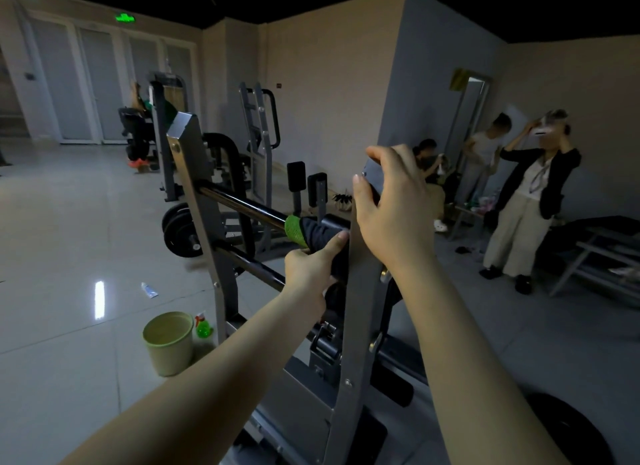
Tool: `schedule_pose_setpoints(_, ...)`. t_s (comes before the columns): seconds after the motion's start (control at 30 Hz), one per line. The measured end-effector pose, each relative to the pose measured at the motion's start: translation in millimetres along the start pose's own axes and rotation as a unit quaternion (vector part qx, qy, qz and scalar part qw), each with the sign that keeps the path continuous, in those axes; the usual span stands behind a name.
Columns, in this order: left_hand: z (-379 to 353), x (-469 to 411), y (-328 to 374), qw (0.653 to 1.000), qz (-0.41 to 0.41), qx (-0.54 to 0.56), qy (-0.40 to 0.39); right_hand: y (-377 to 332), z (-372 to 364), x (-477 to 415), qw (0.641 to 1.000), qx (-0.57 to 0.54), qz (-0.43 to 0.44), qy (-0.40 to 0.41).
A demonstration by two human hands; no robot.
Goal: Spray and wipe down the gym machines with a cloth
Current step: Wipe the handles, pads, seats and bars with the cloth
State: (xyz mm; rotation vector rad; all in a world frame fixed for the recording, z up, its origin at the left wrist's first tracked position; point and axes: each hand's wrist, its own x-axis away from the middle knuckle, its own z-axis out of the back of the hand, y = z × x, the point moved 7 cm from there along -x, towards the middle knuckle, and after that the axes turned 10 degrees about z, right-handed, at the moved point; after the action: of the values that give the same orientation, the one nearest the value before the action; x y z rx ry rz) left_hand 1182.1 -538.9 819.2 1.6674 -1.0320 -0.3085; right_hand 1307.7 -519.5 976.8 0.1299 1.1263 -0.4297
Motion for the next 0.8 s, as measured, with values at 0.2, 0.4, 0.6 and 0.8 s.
schedule_pose_setpoints(0.2, 27, -6, 0, 0.998, 0.061, -0.013, -0.009, 0, -3, 0, 1.0, 0.008, -0.007, 0.005)
schedule_pose_setpoints(0.4, 35, -15, 6, 0.999, 0.021, 0.033, 0.032, -1, -3, -1, 1.0, 0.007, -0.004, 0.007)
schedule_pose_setpoints(0.6, 17, -9, 6, 0.999, 0.041, 0.025, 0.003, -1, -3, 0, 1.0, 0.016, -0.008, 0.004)
schedule_pose_setpoints(0.8, 63, -21, 26, 0.997, 0.021, 0.044, 0.062, -3, -2, -1, 1.0, 0.007, -0.022, 0.0)
